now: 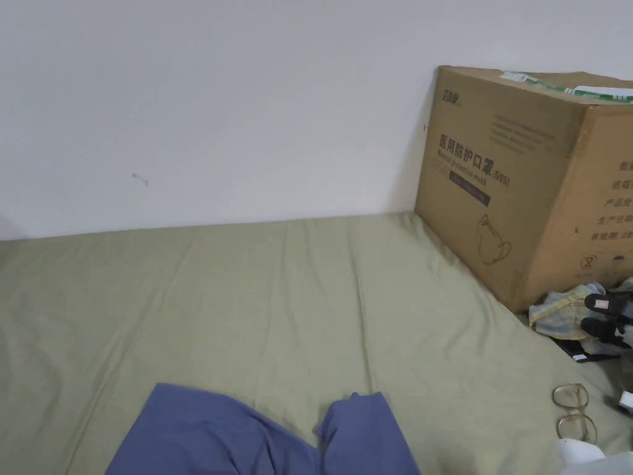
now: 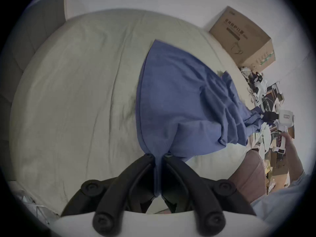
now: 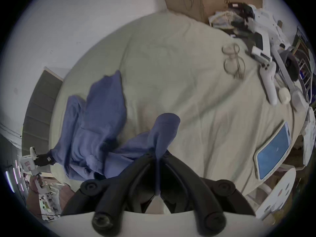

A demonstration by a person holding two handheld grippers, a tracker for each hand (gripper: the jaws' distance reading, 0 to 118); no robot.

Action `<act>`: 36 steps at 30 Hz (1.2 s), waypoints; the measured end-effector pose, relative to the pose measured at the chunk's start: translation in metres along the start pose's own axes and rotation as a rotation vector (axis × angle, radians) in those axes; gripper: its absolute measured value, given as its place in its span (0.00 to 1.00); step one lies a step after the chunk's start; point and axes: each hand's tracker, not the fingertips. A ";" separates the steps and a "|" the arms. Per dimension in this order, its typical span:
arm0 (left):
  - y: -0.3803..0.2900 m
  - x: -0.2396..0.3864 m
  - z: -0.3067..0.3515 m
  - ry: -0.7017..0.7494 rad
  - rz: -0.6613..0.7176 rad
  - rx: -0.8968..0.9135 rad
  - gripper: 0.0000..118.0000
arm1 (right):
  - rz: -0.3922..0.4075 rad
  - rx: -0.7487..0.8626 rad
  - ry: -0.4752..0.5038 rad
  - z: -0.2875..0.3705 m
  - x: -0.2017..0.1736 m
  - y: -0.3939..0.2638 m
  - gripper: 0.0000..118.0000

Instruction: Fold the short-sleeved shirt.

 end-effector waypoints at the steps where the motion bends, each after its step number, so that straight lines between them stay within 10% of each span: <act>1: -0.002 -0.002 -0.006 0.004 0.014 -0.004 0.02 | -0.009 -0.010 -0.013 -0.006 0.001 -0.002 0.04; 7: -0.005 -0.011 -0.014 -0.042 0.029 0.043 0.04 | -0.061 0.004 -0.025 -0.019 0.002 -0.009 0.04; 9: -0.005 -0.014 -0.006 -0.041 0.069 0.089 0.28 | -0.045 -0.024 -0.024 -0.017 -0.001 -0.009 0.33; 11: -0.004 -0.010 0.008 0.002 0.068 0.168 0.82 | 0.055 0.036 -0.098 -0.005 -0.009 -0.009 0.79; 13: 0.000 -0.005 0.025 0.023 0.052 0.227 0.99 | 0.108 0.136 -0.125 0.016 -0.021 -0.007 0.79; 17: 0.014 0.018 0.065 0.055 -0.076 0.353 0.98 | 0.182 0.294 -0.223 0.061 -0.063 -0.002 0.79; 22: 0.037 0.053 0.089 0.142 -0.164 0.404 0.97 | 0.165 0.405 -0.124 0.086 -0.108 -0.004 0.79; 27: 0.051 0.075 0.075 0.074 -0.201 0.365 0.48 | 0.153 0.472 -0.010 0.076 -0.130 -0.015 0.41; 28: 0.054 0.080 0.067 0.095 -0.209 0.347 0.15 | 0.142 0.477 -0.017 0.071 -0.134 -0.017 0.09; 29: 0.057 0.083 0.061 0.125 -0.241 0.334 0.01 | 0.114 0.490 -0.003 0.068 -0.136 -0.019 0.00; 36: 0.152 0.080 0.022 0.033 -0.249 0.265 0.00 | 0.103 0.410 0.051 0.048 -0.136 -0.001 0.00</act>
